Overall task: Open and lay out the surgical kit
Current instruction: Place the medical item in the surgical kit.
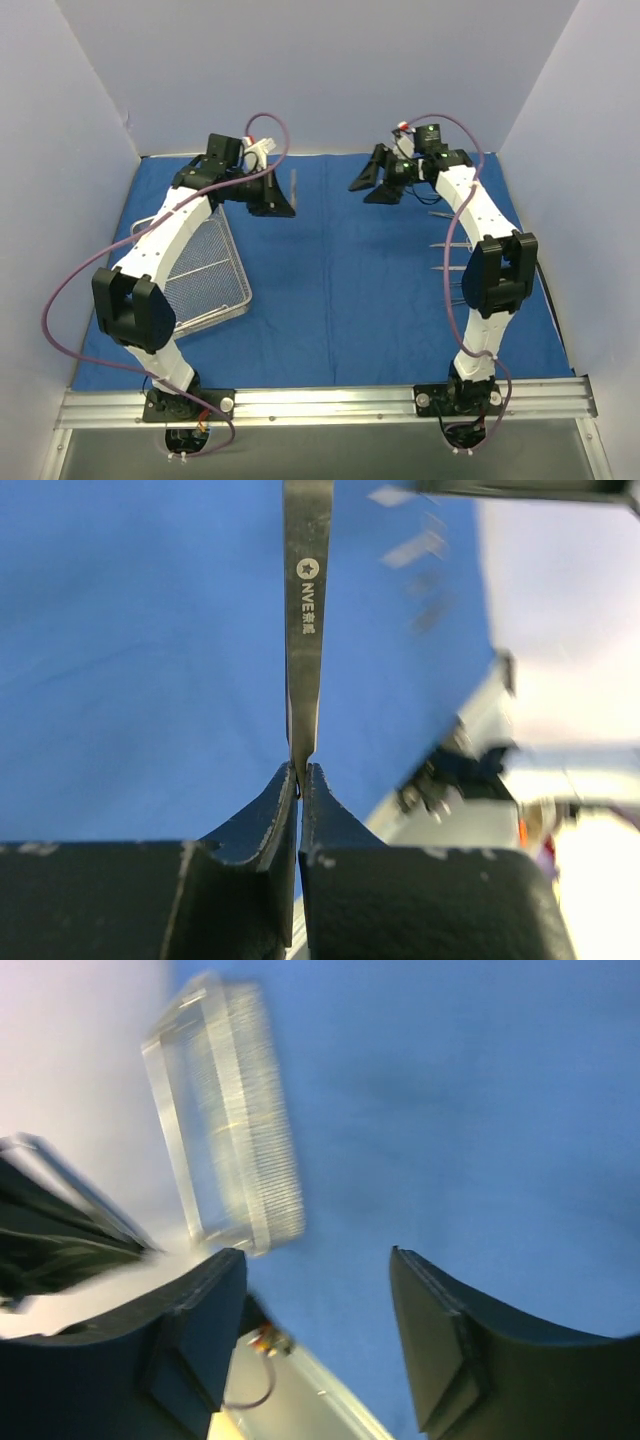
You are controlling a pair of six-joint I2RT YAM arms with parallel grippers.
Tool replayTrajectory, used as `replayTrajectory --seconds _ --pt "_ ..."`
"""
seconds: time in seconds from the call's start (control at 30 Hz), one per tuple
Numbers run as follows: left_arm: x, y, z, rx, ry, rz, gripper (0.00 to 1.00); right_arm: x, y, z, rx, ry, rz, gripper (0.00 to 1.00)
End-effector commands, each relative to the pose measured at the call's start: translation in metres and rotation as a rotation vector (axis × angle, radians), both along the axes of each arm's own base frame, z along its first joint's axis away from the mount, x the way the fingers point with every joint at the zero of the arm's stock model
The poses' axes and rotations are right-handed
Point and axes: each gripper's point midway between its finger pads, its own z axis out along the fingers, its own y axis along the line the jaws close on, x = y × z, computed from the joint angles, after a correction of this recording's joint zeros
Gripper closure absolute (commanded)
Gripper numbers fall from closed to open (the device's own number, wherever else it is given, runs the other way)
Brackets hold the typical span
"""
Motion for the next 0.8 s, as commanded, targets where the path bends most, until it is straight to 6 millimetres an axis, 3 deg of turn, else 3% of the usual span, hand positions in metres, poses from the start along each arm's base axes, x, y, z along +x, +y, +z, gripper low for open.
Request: replayTrajectory --seconds 0.0,0.23,0.4,0.77 --pt "-0.008 -0.037 0.025 -0.137 -0.104 -0.182 0.98 -0.01 0.058 0.067 0.207 -0.122 0.163 0.39" --pt "-0.013 -0.059 0.028 -0.192 -0.087 -0.263 0.98 -0.023 0.089 0.09 0.249 -0.169 0.197 0.37" --pt "-0.014 -0.066 0.025 -0.196 -0.067 -0.281 0.98 -0.026 0.095 0.094 0.245 -0.189 0.202 0.41" --pt "-0.016 -0.075 0.017 -0.181 -0.049 -0.301 0.98 -0.033 0.109 0.066 0.164 -0.107 0.223 0.52"
